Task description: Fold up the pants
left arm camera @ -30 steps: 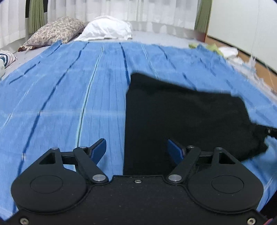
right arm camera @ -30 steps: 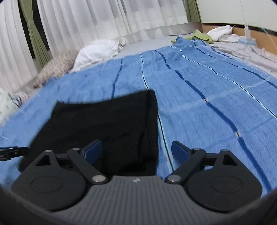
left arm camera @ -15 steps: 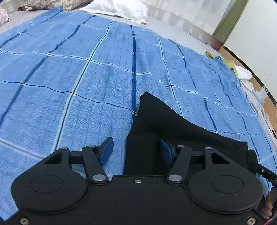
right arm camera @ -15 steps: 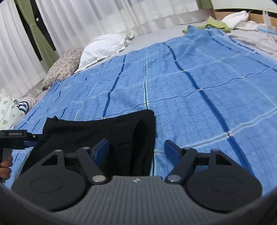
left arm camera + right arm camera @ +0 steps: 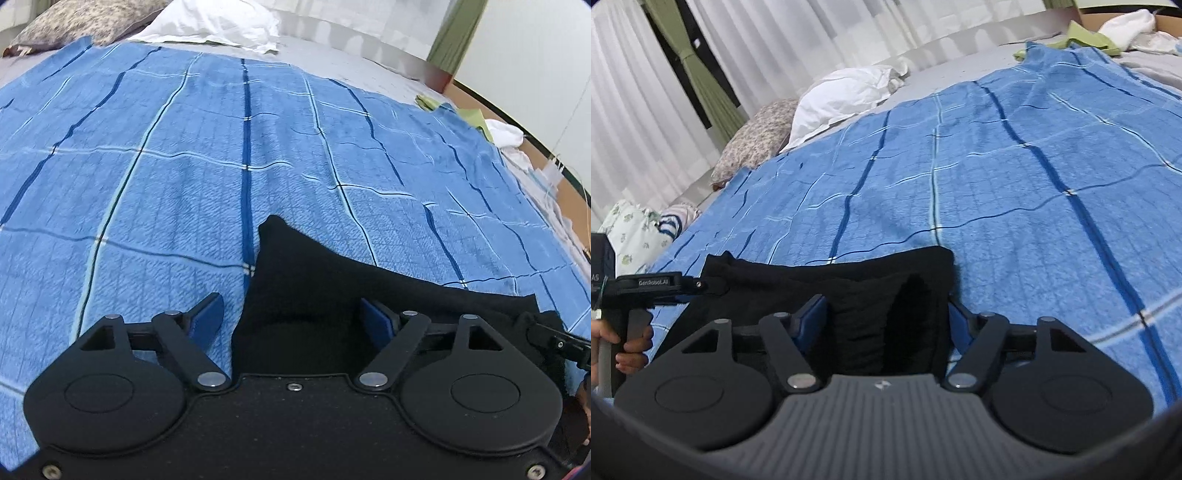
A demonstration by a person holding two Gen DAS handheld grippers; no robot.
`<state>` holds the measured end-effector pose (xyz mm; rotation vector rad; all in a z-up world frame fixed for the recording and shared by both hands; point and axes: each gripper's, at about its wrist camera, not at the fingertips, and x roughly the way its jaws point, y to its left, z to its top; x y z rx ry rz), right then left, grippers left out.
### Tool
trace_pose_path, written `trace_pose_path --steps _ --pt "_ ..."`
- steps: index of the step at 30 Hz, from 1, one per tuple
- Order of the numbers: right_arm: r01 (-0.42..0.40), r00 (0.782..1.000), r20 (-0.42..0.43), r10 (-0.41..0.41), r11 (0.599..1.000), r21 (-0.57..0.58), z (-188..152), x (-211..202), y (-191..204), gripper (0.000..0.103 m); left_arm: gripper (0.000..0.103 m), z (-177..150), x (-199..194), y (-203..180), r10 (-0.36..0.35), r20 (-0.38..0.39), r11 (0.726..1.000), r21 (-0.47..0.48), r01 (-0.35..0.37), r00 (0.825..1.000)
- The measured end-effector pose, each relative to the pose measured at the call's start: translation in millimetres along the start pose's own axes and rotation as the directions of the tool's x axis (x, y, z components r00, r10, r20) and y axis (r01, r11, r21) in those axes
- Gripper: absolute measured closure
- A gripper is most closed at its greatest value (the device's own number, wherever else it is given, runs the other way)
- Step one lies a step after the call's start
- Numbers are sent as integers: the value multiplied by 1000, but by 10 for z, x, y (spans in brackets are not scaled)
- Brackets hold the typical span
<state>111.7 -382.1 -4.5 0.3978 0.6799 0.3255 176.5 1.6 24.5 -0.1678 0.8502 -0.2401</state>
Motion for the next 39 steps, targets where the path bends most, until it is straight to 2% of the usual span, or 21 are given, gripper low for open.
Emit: trace_pose_path --steps 3,4,5,6,8,10,11,14,17,23,27,29,30,31,33,35,37,39 --pt "-11 1000 -5 11 1000 0 15 27 3 35 25 5 21 -8 -8 9 1000 1 8 1000" --pt "-12 1000 -2 12 1000 6 14 24 -7 36 33 -1 16 -11 -13 14 1000 7 13 1000" --pt "-15 1000 2 15 1000 13 11 19 -15 38 52 -9 3 -18 -24 21 1000 17 24 999" --pt "-21 1000 7 21 999 24 5 9 -28 42 58 -19 -5 -15 -45 17 999 15 45 999" --pt "-29 1000 14 28 999 37 -4 -5 -29 49 71 -46 -46 -36 -23 42 1000 7 23 999" --pt "-49 999 19 48 998 47 -12 -10 1 64 79 -62 -102 -72 1 73 1000 8 -2 997" --pt "-55 998 21 54 997 45 -12 -3 28 65 84 -62 -142 -83 5 91 1000 6 -6 996" --pt "-38 999 32 38 999 6 24 67 176 68 89 -31 -250 -70 21 143 1000 -9 -20 990" --pt "-39 998 42 39 999 0 134 200 279 70 89 52 -289 -9 63 179 998 -14 -62 982" --pt "-37 998 49 39 999 -40 433 596 524 71 89 315 -205 259 151 203 987 -92 -134 968" --pt "-16 1000 17 18 998 -63 504 824 585 69 88 356 -67 344 202 177 978 -81 -190 963" --pt "15 1000 5 -14 996 -84 474 860 593 61 80 323 9 320 229 164 973 -55 -223 959" --pt "35 999 11 -34 996 -86 454 839 596 52 77 306 25 286 248 164 969 -36 -246 955" --pt "54 998 15 -53 995 -85 439 809 590 42 70 287 38 242 269 162 963 -16 -270 949" --pt "89 996 26 -87 992 -95 414 720 580 31 62 243 39 162 297 158 953 6 -302 942" --pt "118 993 42 -114 986 -114 395 611 589 29 48 193 9 103 305 158 950 20 -312 939" --pt "160 987 61 -152 975 -153 366 496 639 28 41 138 -36 38 312 160 947 32 -321 937" --pt "208 977 92 -193 958 -198 324 375 727 28 39 80 -96 -30 316 161 943 51 -328 935"
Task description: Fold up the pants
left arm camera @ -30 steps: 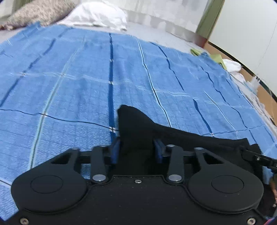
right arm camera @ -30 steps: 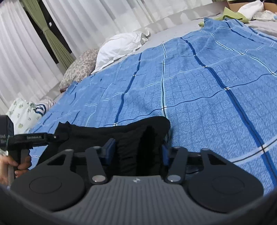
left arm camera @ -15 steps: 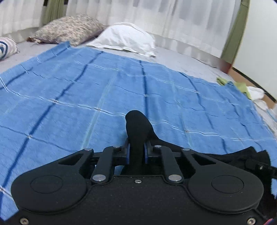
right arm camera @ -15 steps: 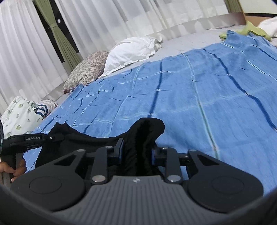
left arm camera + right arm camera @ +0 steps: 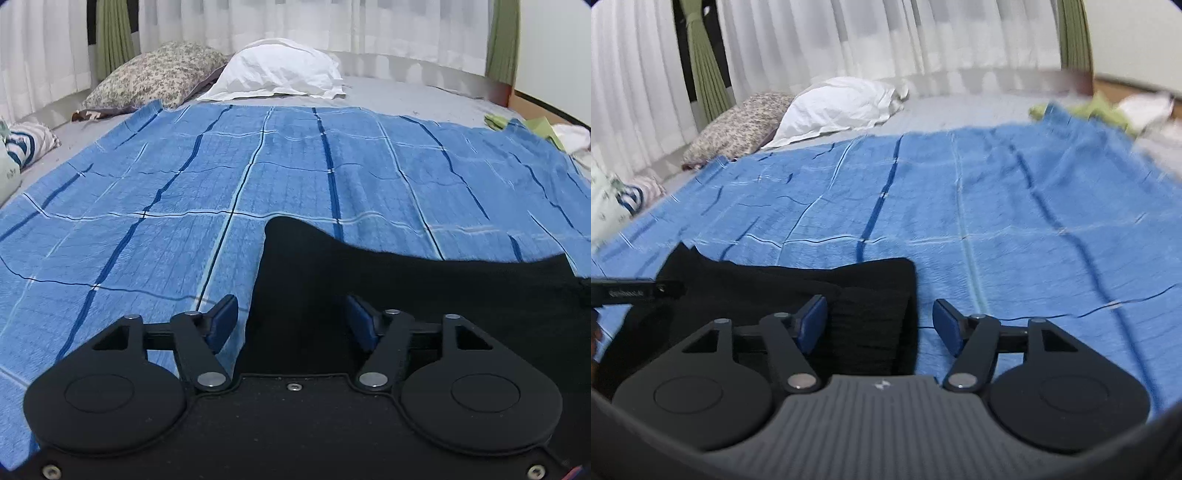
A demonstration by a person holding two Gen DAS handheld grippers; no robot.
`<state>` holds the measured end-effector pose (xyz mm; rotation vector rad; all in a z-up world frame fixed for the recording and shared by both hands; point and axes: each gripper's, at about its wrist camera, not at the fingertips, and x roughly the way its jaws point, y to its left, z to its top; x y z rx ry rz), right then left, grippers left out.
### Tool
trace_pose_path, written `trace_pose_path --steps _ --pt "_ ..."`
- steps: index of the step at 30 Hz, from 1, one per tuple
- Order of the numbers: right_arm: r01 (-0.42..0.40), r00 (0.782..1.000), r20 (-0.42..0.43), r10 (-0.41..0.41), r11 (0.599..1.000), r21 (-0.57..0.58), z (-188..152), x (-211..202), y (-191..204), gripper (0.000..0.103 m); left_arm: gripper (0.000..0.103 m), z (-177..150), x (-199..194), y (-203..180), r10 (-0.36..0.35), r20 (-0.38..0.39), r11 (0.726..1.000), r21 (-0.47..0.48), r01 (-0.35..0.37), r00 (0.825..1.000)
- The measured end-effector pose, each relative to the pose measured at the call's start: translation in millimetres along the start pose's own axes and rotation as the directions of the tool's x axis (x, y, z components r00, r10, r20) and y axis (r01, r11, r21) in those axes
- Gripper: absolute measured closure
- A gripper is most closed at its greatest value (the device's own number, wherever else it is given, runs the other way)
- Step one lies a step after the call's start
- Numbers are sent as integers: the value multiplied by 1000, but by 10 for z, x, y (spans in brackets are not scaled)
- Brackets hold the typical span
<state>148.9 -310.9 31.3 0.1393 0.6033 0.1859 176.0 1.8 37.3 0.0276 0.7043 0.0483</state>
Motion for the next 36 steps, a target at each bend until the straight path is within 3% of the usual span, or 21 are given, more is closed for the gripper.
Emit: trace_pose_path --steps 4,8,19,27,36 --pt "63 997 44 -61 997 -44 -48 -286 165 27 37 -85 -239 -50 -24 -5 1000 -3 24 1000" --pt "84 993 81 -80 995 -52 -193 -571 335 26 21 -210 -595 -66 -59 24 998 -22 59 998" --pt "85 992 100 -81 996 -34 -778 -1061 761 23 16 -895 -1371 -156 -80 64 997 10 80 995" --pt "117 992 51 -113 991 -71 -1123 -1058 956 22 11 -1344 -1530 -207 -69 56 997 30 68 996" --pt "142 990 31 -139 987 -80 -1237 -990 988 15 2 -1460 -1445 -246 -52 51 998 44 50 997"
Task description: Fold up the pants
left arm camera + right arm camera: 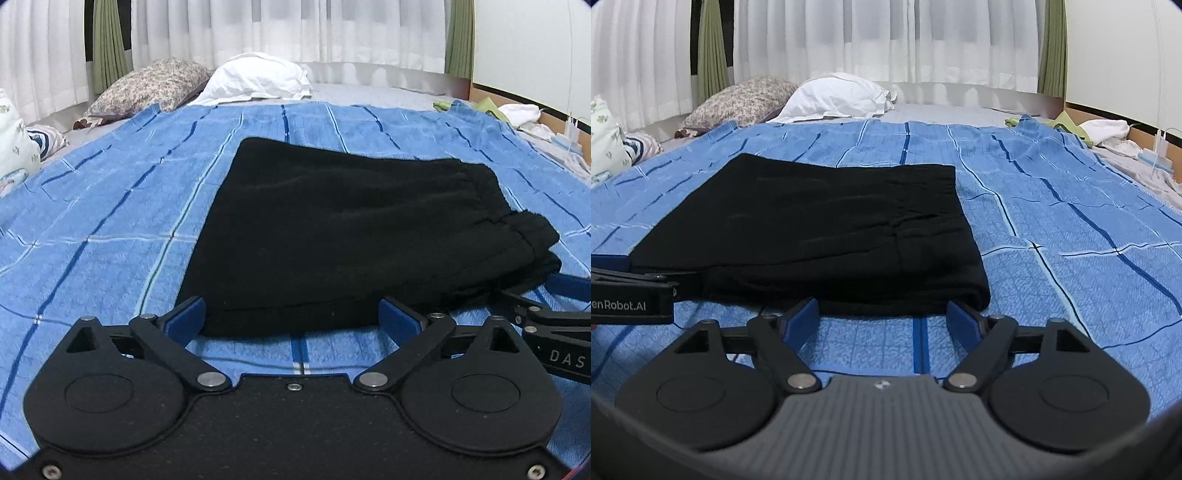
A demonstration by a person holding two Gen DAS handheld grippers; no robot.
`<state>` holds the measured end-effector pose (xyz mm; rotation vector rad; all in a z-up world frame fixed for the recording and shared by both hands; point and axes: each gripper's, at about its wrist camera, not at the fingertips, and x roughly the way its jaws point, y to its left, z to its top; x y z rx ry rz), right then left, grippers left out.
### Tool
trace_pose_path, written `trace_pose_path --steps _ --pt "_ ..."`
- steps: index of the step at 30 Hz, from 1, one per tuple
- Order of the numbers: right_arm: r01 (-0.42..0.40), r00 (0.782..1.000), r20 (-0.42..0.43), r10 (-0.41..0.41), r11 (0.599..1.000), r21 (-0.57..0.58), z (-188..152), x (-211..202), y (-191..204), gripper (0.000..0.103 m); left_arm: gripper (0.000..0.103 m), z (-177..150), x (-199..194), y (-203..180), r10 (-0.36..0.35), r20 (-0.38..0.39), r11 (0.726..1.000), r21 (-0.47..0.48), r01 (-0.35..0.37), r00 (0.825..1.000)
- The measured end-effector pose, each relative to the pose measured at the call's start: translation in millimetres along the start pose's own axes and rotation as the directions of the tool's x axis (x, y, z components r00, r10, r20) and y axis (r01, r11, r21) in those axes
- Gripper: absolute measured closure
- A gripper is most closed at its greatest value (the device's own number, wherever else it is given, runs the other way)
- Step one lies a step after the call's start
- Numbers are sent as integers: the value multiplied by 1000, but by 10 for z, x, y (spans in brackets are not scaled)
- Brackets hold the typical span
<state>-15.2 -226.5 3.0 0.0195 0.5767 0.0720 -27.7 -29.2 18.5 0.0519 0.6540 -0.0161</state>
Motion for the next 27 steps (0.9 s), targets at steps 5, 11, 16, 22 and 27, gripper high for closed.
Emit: trace_pose_path --steps 5,11,16,22,27 --pt "10 1000 3 -10 1000 -27 -25 1 50 12 0 -32 43 -8 10 -16 1000 2 -10 1000" --pt "10 1000 -1 -10 999 -31 -34 -1 55 9 0 -31 87 14 10 -21 1000 -4 -10 1000" --pt "3 1000 -11 -4 999 -44 -32 13 65 6 0 -37 95 23 10 -19 1000 -5 -10 1000" --pt "-3 1000 -17 2 999 -45 -21 27 55 4 0 -51 105 19 10 -16 1000 -7 -10 1000" --pt "-5 1000 -18 4 999 -45 -24 28 56 3 0 -50 105 17 9 -15 1000 -9 -9 1000"
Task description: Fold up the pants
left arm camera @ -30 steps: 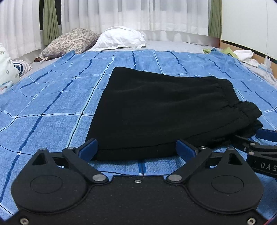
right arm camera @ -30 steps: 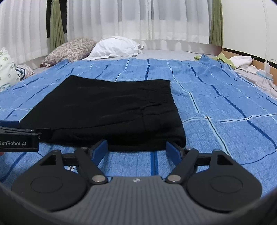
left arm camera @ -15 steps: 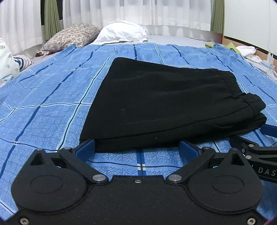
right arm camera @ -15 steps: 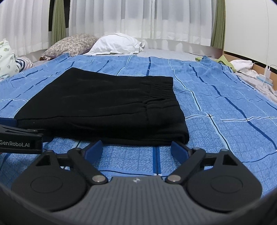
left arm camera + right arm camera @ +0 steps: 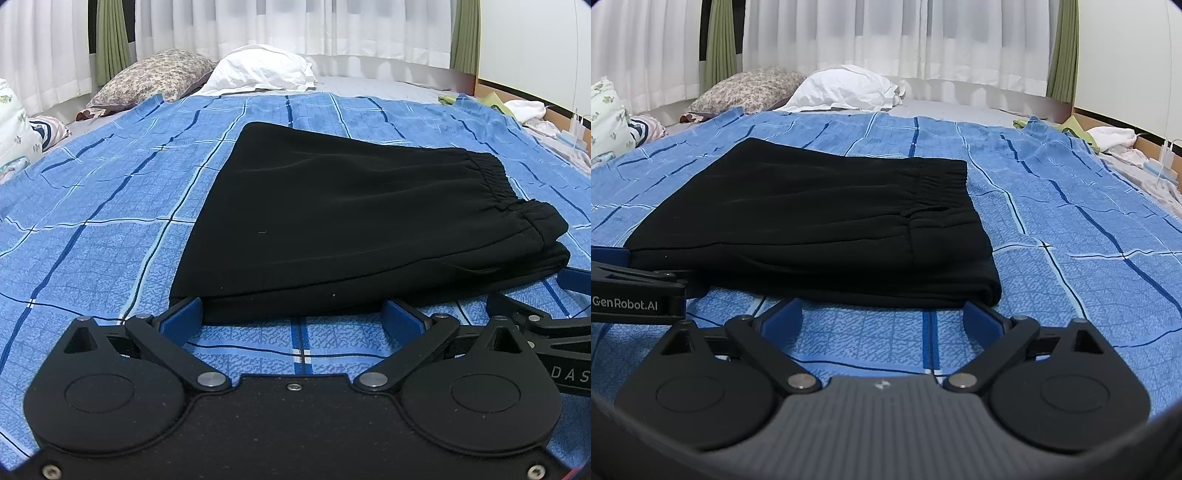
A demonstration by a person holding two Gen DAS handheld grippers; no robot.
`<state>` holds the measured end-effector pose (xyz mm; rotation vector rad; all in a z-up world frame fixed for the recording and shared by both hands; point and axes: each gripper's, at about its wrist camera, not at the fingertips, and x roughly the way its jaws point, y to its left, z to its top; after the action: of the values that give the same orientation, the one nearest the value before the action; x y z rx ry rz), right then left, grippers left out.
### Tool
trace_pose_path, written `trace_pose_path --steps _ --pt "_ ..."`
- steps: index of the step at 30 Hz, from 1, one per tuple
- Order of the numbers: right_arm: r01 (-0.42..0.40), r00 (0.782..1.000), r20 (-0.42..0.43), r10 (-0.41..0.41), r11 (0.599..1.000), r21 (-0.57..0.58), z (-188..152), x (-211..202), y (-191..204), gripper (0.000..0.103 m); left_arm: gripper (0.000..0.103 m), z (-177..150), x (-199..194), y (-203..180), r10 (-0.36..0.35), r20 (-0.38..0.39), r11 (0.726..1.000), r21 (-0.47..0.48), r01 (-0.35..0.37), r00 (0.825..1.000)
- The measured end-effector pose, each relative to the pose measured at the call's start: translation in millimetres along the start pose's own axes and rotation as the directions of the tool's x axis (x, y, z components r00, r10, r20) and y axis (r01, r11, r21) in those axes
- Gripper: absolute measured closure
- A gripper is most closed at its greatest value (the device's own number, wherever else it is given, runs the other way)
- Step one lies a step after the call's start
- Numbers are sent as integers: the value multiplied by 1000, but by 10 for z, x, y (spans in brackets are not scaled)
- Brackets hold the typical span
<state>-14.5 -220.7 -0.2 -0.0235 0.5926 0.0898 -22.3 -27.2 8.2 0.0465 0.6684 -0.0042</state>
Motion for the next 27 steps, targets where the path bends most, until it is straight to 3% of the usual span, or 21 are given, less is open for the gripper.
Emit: trace_pose_path --steps 27 --pt "-28 1000 2 28 999 -21 -16 -31 -2 2 0 -4 5 4 0 0 1000 0 0 1000"
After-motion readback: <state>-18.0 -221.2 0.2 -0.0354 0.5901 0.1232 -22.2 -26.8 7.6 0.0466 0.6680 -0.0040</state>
